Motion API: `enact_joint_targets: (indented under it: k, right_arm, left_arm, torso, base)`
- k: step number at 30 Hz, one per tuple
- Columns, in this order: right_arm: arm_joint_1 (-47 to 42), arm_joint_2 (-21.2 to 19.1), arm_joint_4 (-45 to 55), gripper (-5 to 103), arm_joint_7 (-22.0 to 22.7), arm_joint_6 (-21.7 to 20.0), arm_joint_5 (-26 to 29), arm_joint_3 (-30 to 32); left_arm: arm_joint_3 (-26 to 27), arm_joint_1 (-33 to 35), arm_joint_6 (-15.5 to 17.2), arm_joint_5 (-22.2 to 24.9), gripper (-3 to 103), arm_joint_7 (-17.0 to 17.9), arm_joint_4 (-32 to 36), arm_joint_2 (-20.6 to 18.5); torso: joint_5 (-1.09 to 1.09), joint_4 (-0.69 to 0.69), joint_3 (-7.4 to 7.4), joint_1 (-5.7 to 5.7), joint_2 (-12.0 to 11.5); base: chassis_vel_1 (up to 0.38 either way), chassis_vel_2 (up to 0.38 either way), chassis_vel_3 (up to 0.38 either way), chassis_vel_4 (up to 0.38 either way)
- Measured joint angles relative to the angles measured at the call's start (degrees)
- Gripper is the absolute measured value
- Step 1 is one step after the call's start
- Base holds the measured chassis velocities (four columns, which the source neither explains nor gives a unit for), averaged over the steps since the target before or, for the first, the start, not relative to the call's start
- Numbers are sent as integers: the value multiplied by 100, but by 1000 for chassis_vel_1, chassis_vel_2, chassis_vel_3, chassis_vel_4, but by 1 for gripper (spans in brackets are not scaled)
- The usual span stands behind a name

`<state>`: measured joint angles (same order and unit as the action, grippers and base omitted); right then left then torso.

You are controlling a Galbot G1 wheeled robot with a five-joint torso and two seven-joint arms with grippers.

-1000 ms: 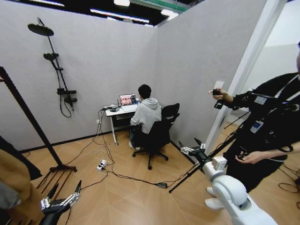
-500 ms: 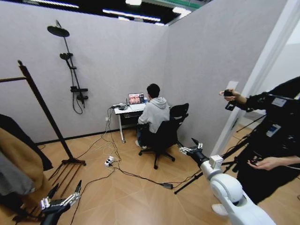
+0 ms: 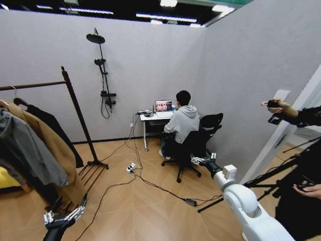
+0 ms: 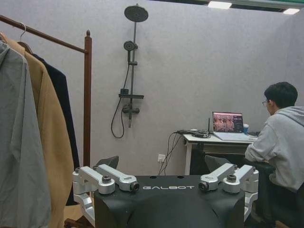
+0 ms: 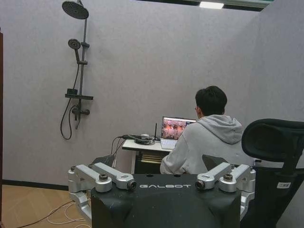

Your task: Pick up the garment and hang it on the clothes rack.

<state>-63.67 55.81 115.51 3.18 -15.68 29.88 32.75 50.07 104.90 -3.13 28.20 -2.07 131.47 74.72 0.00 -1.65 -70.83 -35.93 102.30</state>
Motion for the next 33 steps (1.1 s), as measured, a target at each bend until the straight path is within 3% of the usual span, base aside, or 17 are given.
enact_joint_targets:
  k: [33]
  right_arm:
    - [-34, 19, 33, 100, -28, 29, -28, -17]
  left_arm:
    - [0, 0, 0, 0, 100, 0, 0, 0]
  torso:
    - [0, 0, 0, 0, 0]
  base:
    - [110, -58, -68, 110]
